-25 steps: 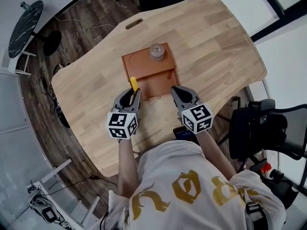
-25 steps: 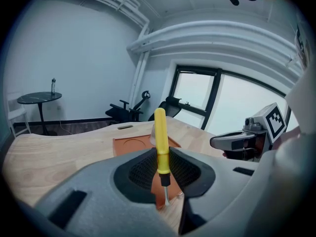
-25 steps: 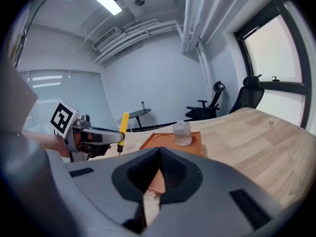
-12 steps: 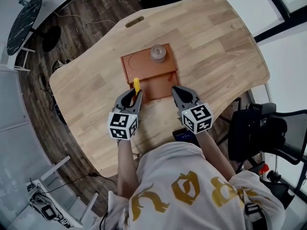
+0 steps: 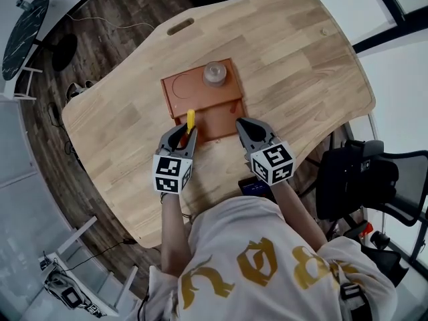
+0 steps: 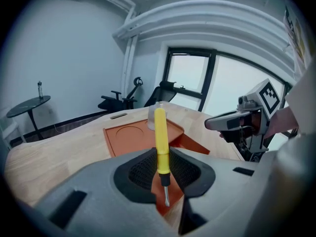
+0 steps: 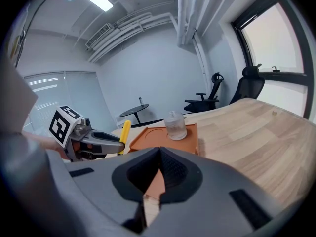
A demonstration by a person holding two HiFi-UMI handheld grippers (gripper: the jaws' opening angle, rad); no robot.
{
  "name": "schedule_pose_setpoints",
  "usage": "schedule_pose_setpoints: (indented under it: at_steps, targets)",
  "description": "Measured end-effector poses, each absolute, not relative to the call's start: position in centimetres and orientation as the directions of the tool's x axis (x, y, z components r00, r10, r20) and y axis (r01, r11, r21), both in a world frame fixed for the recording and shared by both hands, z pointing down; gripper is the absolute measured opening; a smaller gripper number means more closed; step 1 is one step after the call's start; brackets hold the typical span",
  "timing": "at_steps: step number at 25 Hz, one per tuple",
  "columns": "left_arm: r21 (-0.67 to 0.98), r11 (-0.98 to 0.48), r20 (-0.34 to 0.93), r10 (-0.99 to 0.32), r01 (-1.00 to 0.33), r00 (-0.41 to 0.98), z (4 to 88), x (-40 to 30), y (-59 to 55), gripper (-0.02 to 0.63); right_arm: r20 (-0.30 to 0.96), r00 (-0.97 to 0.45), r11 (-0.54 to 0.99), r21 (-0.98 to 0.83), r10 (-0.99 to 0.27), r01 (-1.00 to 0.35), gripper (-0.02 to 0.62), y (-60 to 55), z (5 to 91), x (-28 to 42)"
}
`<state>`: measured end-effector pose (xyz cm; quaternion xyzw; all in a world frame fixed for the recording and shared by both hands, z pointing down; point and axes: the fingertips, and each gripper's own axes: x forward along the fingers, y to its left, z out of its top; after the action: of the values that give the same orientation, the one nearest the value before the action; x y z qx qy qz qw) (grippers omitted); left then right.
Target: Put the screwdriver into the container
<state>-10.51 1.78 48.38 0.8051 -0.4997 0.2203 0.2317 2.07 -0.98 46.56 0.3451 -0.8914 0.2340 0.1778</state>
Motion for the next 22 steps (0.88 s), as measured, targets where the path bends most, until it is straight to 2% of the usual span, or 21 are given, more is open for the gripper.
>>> schedule_pose_setpoints:
  at_steps: [22]
  targets:
    - [0.092,-0.479,0.713,-0.58,-0.873,0.394,53.6,-10.1,1.6,0.077,0.527,-0.698,0.642,-0.327,-0.485,-0.693,0.011,-2.5,49.6,1.3]
